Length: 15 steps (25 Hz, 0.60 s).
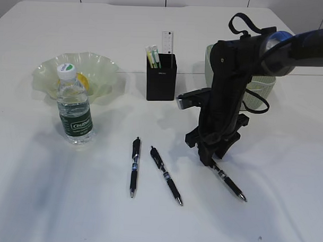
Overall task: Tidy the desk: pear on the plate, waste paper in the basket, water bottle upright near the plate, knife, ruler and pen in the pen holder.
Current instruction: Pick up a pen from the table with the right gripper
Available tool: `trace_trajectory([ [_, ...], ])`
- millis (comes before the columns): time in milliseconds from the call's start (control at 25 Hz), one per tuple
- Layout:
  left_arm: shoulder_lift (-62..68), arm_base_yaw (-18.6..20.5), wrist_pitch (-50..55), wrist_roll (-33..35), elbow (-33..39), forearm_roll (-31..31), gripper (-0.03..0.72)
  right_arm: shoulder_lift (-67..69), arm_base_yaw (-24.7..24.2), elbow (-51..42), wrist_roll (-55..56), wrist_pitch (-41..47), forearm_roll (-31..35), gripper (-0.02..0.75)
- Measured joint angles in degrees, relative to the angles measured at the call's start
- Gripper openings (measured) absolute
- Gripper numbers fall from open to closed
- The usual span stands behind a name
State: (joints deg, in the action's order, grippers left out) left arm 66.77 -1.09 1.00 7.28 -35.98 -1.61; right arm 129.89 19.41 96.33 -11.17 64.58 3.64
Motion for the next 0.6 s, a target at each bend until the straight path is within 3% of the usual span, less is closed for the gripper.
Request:
trace_trajectory([
  [600, 0.0, 0.0, 0.0, 0.0, 0.0, 0.0, 0.341, 0.0, 0.0, 0.0, 1.85, -2.0, 0.21, 0.338],
])
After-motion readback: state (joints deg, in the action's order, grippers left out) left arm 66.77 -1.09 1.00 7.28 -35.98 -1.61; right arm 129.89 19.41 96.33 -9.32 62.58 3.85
